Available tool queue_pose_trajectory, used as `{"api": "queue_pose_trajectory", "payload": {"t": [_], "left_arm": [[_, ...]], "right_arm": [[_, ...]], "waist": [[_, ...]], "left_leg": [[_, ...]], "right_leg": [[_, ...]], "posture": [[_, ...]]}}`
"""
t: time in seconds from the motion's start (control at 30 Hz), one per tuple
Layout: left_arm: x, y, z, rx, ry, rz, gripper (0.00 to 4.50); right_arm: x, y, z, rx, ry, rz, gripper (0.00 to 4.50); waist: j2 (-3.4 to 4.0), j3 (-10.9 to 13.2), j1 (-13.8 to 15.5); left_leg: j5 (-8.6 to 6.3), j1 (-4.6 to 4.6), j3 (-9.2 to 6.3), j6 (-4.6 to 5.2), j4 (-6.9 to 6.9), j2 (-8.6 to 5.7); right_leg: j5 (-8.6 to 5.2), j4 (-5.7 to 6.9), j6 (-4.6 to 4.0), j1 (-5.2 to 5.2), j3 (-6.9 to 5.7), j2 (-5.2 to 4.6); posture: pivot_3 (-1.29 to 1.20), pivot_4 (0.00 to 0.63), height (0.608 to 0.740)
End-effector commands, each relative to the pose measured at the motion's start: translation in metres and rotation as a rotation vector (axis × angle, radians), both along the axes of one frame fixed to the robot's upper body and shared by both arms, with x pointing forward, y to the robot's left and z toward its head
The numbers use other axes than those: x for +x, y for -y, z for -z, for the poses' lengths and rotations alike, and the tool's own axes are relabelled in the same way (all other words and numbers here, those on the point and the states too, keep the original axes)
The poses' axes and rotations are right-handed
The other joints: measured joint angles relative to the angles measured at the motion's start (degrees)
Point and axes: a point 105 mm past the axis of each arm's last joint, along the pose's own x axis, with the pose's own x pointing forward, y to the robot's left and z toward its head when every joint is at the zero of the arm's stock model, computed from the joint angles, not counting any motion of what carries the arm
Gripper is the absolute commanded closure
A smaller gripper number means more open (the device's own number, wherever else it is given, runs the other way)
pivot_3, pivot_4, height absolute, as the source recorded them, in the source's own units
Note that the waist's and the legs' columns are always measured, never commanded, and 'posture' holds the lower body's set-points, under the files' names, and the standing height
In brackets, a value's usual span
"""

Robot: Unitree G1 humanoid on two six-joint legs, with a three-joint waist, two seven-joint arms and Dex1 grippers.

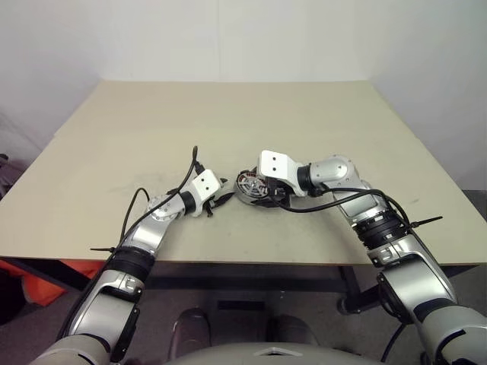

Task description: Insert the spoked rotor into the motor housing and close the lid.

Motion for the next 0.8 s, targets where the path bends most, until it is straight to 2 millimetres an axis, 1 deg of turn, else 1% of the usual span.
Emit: {"api": "queue_pose_trajectory", "payload": {"t": [0.03, 0.23, 0.33, 0.43, 0.53, 0.6, 0.7, 0.8], "left_arm": [[0.004, -0.005, -0.020, -0.010, 0.079, -0.005, 2.36], [0.004, -0.013, -0.019, -0.004, 0.085, -0.027, 2.36], [0.004, -0.013, -0.019, -0.006, 0.085, -0.028, 2.36], [0.004, -0.012, -0.021, -0.013, 0.090, -0.026, 2.36], [0.003, -0.007, -0.025, -0.053, 0.094, -0.035, 2.36], [0.001, -0.004, -0.025, -0.071, 0.091, -0.039, 2.36], [-0.001, -0.001, -0.026, -0.090, 0.086, -0.044, 2.36], [-0.004, 0.002, -0.028, -0.115, 0.077, -0.044, 2.36]], "right_arm": [[0.003, -0.003, -0.021, 0.072, 0.052, 0.010, 0.03], [0.001, 0.000, -0.021, 0.129, 0.026, 0.056, 0.03], [0.002, 0.003, -0.027, 0.195, 0.010, 0.107, 0.03], [0.006, 0.009, -0.037, 0.297, -0.011, 0.192, 0.03], [0.012, 0.025, -0.054, 0.563, -0.187, 0.397, 0.03], [0.010, 0.033, -0.059, 0.697, -0.318, 0.491, 0.03], [-0.002, 0.046, -0.059, 0.854, -0.528, 0.583, 0.03], [-0.017, 0.063, -0.050, 0.948, -0.692, 0.665, 0.03]], "waist": [[0.00, 0.0, 0.0], [0.00, 0.0, 0.0], [0.00, 0.0, 0.0], [0.00, 0.0, 0.0], [0.00, 0.0, 0.0], [0.00, 0.0, 0.1], [0.00, 0.0, 0.2], [0.00, 0.0, 0.3]], "left_leg": [[0.00, 0.00, 0.00, 0.00, 0.00, 0.00], [0.00, 0.00, 0.00, 0.00, -0.01, 0.00], [0.00, 0.01, 0.00, -0.01, -0.02, 0.00], [0.01, 0.01, 0.00, -0.02, -0.02, 0.00], [0.02, 0.02, 0.00, -0.04, -0.04, -0.01], [0.02, 0.02, 0.00, -0.04, -0.05, -0.01], [0.05, 0.05, 0.00, -0.10, -0.09, 0.00], [0.19, 0.10, 0.00, -0.33, -0.16, -0.01]], "right_leg": [[0.00, 0.00, 0.00, 0.00, 0.00, 0.00], [0.00, -0.02, 0.00, 0.00, 0.01, -0.01], [0.00, -0.02, 0.00, 0.00, 0.01, 0.00], [0.00, -0.01, 0.01, 0.00, 0.01, 0.00], [0.00, -0.02, 0.01, 0.01, 0.01, 0.00], [0.00, -0.03, 0.00, 0.01, 0.02, 0.00], [0.00, -0.06, 0.00, 0.03, 0.02, 0.00], [0.00, -0.08, 0.01, 0.06, 0.02, 0.00]], "posture": [[0.00, 0.000, 0.740], [0.00, 0.000, 0.740], [0.00, 0.000, 0.740], [0.00, 0.000, 0.740], [0.00, 0.000, 0.740], [0.00, 0.000, 0.740], [0.00, 0.000, 0.740], [0.00, 0.000, 0.740]]}}
